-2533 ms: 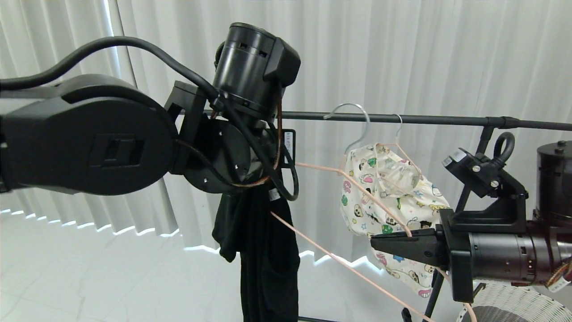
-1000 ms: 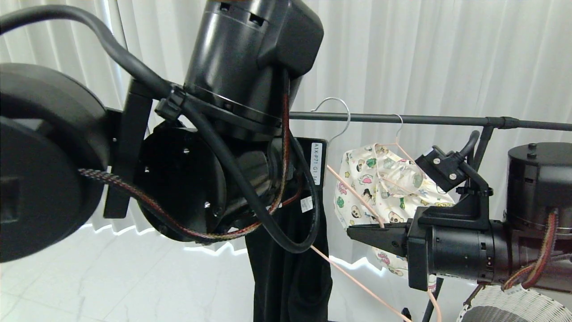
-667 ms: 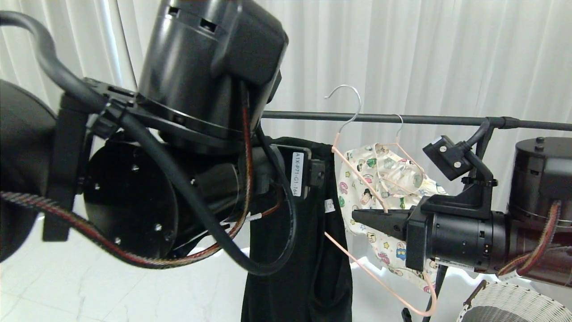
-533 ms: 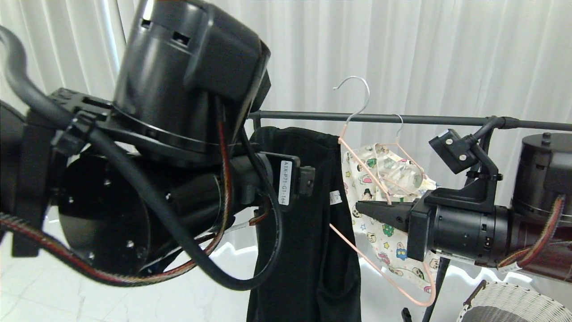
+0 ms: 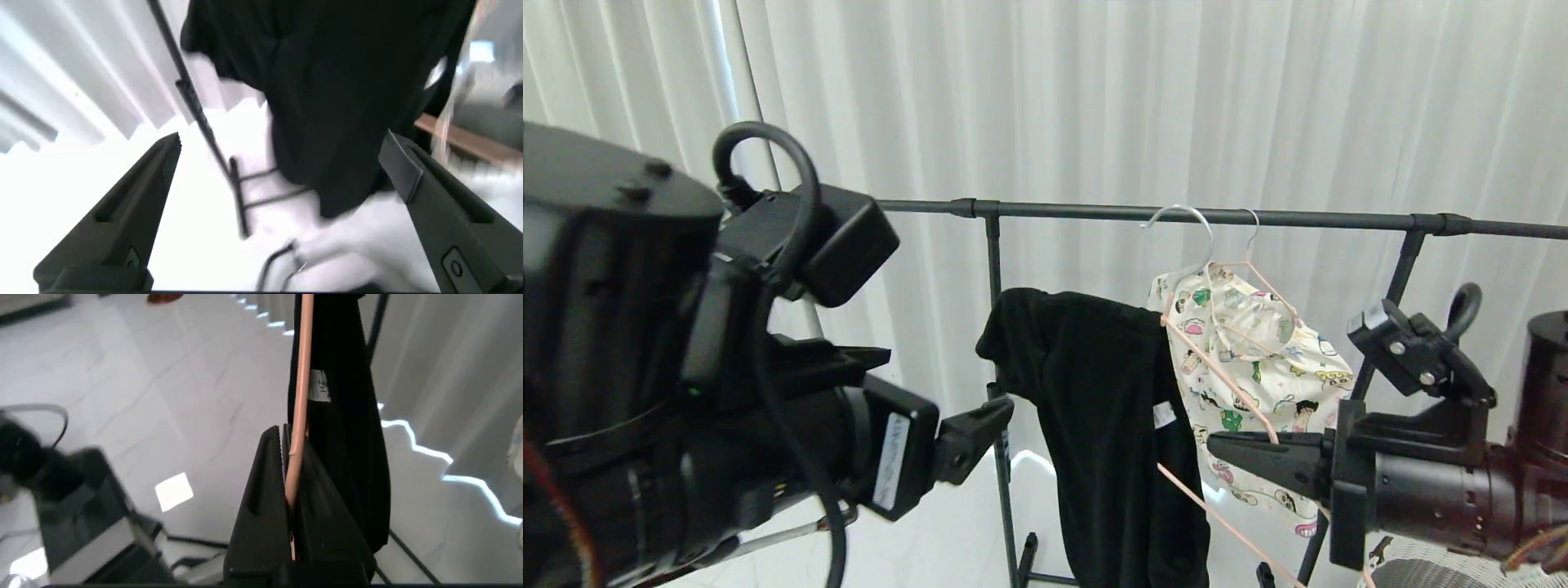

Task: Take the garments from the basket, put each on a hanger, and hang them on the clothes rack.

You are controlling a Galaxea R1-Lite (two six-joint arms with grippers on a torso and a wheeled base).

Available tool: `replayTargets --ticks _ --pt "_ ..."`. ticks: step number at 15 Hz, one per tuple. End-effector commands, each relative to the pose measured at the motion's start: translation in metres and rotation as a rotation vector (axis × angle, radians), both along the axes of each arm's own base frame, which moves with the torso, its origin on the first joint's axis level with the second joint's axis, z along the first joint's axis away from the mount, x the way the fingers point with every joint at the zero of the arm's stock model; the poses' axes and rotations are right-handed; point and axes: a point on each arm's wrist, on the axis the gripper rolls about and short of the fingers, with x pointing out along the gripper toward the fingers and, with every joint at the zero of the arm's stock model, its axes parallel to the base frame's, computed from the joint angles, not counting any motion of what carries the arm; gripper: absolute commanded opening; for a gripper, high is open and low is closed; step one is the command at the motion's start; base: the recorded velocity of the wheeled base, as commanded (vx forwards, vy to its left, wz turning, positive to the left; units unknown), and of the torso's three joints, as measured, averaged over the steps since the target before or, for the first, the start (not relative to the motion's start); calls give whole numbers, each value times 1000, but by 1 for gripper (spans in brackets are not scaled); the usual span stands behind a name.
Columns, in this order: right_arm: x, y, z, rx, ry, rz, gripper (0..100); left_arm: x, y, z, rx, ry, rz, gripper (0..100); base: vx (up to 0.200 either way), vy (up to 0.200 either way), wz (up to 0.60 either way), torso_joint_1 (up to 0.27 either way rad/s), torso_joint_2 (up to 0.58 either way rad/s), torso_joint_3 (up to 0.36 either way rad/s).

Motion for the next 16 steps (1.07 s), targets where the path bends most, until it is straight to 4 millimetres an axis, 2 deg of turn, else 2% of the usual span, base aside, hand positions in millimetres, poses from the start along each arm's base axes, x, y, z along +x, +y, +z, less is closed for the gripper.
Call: replayTargets --ticks 1,3,5,6,9,16 --pt "-25 -17 -5 12 -7 75 0 -20 31 -3 -45 -46 -91 100 0 0 0 0 0 0" --pt "-45 -24 -16 -4 -7 150 0 -20 34 -26 -52 -78 -301 100 0 0 0 0 0 0" --pt "-57 -26 -16 -1 -9 203 0 -11 32 -48 38 -122 -432 100 0 0 0 0 0 0" --pt "-66 -27 -23 -26 11 245 0 -7 26 -60 69 -143 -519 100 0 0 0 0 0 0" --pt "-80 -25 -30 -48 7 334 0 -3 13 -70 44 -115 -674 100 0 0 0 0 0 0" --pt "-90 -24 -41 -108 -44 433 0 -21 -8 -87 54 -39 -854 100 0 0 0 0 0 0"
